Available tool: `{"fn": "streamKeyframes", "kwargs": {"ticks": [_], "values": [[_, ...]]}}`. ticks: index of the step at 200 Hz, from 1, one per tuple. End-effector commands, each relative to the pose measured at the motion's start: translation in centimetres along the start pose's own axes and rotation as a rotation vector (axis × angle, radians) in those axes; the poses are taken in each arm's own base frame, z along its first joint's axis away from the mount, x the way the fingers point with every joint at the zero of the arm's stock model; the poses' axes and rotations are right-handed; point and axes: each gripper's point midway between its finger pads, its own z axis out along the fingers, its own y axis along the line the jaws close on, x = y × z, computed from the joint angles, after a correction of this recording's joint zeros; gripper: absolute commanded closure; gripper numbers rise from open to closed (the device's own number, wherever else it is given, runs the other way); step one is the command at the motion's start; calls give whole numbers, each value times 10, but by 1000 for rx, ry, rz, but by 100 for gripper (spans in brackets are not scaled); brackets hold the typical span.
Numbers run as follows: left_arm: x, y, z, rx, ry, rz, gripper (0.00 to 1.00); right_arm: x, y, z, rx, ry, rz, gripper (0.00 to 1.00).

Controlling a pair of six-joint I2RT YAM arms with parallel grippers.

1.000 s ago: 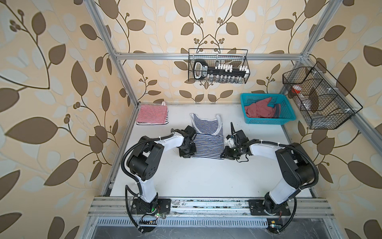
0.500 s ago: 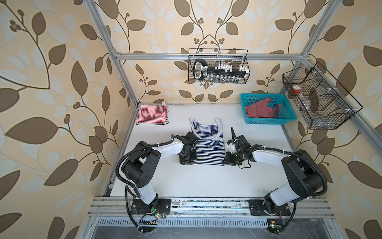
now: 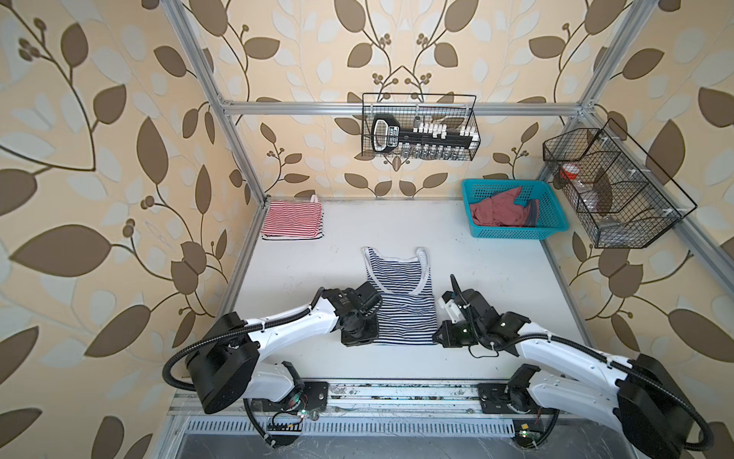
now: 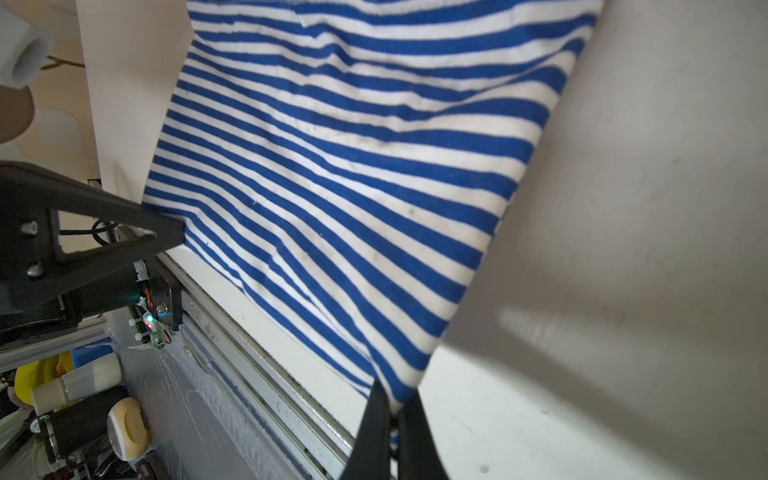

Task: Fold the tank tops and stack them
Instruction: 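Move both grippers back to the near folded edge and pinch it, then lift the near folded edge with both grippers and fold it toward the straps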

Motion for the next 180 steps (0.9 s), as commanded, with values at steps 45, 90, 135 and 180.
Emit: {"fn": "streamKeyframes", "kwargs": {"ticks": [45,90,135,180], "values": [[3,3,-34,-32,-99,-43,100,3,6,-33,32,-76,40,100],[-12,-12,-60,-2,-190,-23,100,-15,18,-45,44,-106,-7,100],[-35,-18,-79,-70,-265,7,100,-49,28,-54,35,-145,-30,100],[-65,-31,-92,-56,-304,18,100,-84,33,-62,12,-179,-40,100]]}}
